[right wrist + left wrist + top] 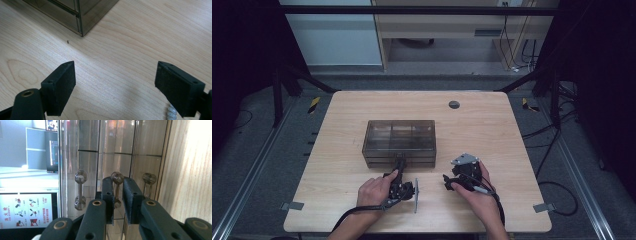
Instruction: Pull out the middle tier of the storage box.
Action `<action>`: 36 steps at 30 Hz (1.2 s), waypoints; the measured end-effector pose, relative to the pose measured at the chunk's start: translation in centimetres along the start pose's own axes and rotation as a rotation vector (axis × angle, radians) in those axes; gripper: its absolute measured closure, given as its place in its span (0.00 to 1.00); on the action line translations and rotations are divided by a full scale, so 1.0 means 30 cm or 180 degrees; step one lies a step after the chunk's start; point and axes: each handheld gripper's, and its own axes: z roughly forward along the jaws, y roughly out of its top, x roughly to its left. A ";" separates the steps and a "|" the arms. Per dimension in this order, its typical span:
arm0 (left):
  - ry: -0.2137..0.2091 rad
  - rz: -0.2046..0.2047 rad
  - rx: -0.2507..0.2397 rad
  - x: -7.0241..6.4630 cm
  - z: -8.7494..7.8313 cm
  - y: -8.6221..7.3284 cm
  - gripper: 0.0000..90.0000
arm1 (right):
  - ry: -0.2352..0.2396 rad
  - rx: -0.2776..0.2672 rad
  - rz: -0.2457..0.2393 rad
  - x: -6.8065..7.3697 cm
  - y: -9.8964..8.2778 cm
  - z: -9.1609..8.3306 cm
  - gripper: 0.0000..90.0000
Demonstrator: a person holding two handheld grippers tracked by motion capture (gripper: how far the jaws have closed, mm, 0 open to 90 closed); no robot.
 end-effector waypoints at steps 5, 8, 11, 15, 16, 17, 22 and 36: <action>0.0001 -0.0004 0.0013 0.000 0.000 0.001 0.88 | 0.0006 -0.0002 0.0003 0.000 0.000 0.000 0.20; 0.0000 -0.0006 0.0012 0.000 0.000 0.001 0.88 | 0.0004 -0.0003 0.0004 0.000 0.000 0.000 0.20; 0.0004 -0.0003 0.0014 -0.001 0.000 0.002 0.88 | 0.0002 -0.0003 0.0004 0.001 0.001 0.000 0.20; -0.0003 -0.0025 0.0012 -0.001 0.000 0.001 0.88 | 0.0003 -0.0004 0.0004 0.001 0.001 -0.001 0.20; -0.0002 -0.0027 0.0012 -0.001 0.001 0.001 0.89 | -0.0002 -0.0006 0.0009 0.001 0.001 0.000 0.20; 0.0000 -0.0028 0.0012 -0.001 0.002 0.001 0.89 | 0.0000 -0.0005 0.0005 0.000 0.001 0.000 0.20; 0.0004 -0.0014 0.0012 0.000 0.004 0.002 0.89 | -0.0001 -0.0006 0.0002 0.002 0.001 0.001 0.20; 0.0002 -0.0011 0.0014 0.000 0.003 0.001 0.89 | -0.0007 -0.0014 -0.0011 0.003 0.002 0.001 0.21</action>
